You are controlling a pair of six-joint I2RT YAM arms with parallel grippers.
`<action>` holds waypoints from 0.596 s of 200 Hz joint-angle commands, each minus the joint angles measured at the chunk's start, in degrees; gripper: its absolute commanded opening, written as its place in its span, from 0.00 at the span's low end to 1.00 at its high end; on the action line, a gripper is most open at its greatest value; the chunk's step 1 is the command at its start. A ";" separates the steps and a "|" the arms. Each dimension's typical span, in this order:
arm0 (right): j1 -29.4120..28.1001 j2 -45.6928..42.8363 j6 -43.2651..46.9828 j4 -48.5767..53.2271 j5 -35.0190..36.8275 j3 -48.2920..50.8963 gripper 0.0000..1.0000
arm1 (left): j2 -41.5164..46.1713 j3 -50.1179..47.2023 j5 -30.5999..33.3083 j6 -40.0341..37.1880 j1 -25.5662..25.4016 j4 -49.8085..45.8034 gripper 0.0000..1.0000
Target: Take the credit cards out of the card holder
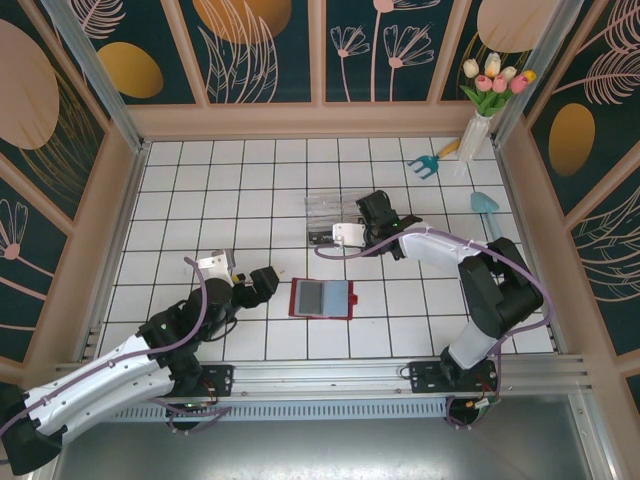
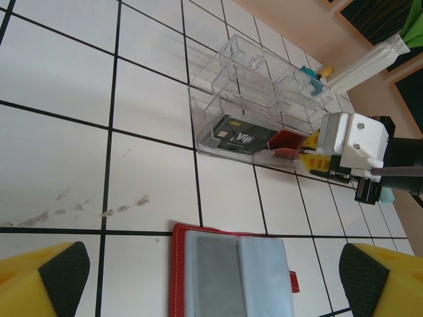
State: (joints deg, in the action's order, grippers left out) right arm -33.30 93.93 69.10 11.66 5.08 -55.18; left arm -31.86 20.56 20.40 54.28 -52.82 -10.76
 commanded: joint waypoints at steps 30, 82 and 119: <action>0.39 -0.01 -1.25 -3.04 1.56 -1.45 0.19 | 0.59 -1.04 -0.02 0.36 0.19 -0.06 0.98; 0.52 0.87 -1.25 -7.37 3.86 -0.49 0.21 | 0.87 -1.21 -0.38 0.24 0.23 0.20 0.99; 0.51 2.53 -2.12 -8.78 4.27 -1.07 0.21 | 1.35 -1.30 -0.46 0.18 0.26 0.04 0.99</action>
State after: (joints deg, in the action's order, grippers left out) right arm -33.30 94.61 68.45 4.73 8.62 -55.24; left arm -31.29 19.86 19.99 54.28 -52.82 -10.74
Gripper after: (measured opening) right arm 0.211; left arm 0.985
